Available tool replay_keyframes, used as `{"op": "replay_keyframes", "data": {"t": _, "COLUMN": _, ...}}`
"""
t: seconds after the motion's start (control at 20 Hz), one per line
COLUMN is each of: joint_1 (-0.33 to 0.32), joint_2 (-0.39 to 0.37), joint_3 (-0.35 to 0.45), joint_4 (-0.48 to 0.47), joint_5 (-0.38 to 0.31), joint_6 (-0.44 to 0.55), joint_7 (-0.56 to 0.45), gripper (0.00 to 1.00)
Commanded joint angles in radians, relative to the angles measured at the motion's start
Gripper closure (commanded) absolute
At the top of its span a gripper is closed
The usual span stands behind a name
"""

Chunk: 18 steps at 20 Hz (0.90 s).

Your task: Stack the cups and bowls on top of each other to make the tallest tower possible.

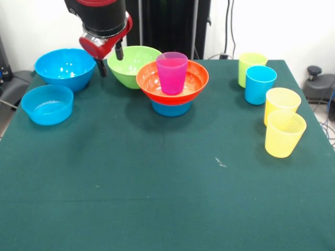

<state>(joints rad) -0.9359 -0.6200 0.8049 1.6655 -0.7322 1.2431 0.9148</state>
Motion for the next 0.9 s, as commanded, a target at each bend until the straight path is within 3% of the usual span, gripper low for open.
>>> {"op": "replay_keyframes", "data": {"t": 0.05, "joint_1": 0.031, "joint_2": 0.038, "joint_3": -0.045, "joint_4": -0.019, "joint_5": -0.096, "joint_6": 0.064, "joint_7": -0.243, "gripper": 0.0}}
{"op": "replay_keyframes", "data": {"t": 0.9, "joint_1": 0.026, "joint_2": 0.066, "joint_3": -0.057, "joint_4": -0.033, "joint_5": -0.103, "joint_6": 0.082, "joint_7": -0.238, "gripper": 0.0}}
